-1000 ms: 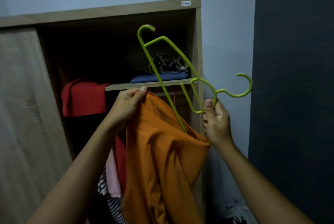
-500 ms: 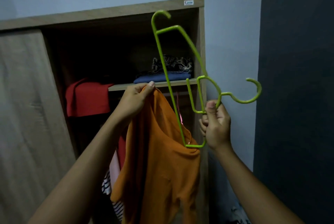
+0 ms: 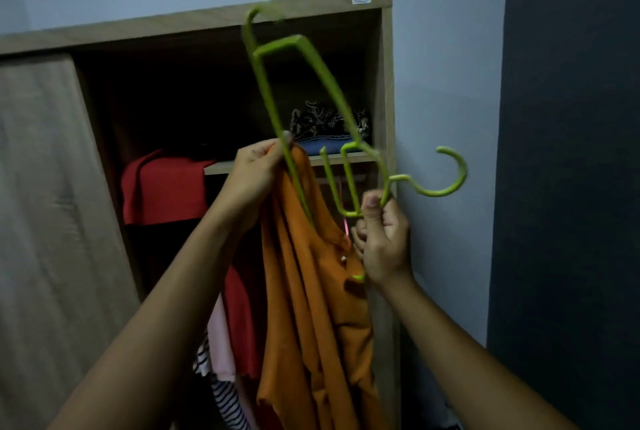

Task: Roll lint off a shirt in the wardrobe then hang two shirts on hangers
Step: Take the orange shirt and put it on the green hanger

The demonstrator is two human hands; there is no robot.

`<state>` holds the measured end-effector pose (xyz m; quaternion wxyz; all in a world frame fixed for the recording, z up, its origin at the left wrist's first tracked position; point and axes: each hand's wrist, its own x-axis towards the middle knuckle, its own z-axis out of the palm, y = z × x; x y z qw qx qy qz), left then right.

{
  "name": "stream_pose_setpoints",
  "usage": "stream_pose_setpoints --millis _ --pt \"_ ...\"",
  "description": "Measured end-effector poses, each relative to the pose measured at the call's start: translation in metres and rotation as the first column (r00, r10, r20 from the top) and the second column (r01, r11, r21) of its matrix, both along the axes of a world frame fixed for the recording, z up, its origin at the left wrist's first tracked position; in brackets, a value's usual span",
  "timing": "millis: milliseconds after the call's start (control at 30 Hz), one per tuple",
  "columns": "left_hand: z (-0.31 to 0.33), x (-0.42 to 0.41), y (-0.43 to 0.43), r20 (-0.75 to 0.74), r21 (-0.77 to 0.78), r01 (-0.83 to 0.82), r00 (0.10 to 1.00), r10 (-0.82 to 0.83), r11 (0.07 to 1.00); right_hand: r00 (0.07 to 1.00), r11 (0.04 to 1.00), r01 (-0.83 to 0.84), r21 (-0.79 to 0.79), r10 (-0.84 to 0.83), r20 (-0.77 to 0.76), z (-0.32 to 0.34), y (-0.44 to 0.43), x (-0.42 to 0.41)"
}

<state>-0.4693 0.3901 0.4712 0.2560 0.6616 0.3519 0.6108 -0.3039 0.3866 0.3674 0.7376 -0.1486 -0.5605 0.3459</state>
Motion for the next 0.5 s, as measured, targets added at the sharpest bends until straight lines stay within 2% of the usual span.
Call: stream_pose_setpoints --millis 133,267,333,400,500 --pt "-0.017 -0.024 0.008 0.141 -0.036 -0.128 0.981 0.132 0.991 0.931 0.993 0.047 -0.107 -0.004 0.366 -0.002 0.005 0.028" --pt "-0.044 -0.039 0.015 0.127 -0.07 -0.207 0.968 0.215 0.976 0.859 0.99 0.063 -0.129 0.012 0.512 0.021 0.009 0.048" --pt "-0.054 -0.043 0.016 0.13 -0.082 -0.212 0.967 0.221 0.974 0.881 0.982 0.056 -0.18 0.036 0.471 0.03 0.013 0.052" --pt "-0.058 -0.043 0.014 0.12 -0.104 -0.218 0.966 0.229 0.97 0.937 0.972 0.039 -0.233 0.046 0.347 0.035 0.018 0.055" --pt "-0.051 -0.033 0.007 0.088 -0.095 -0.165 0.981 0.174 0.982 0.988 0.979 0.048 -0.198 -0.018 0.15 0.033 0.016 0.048"
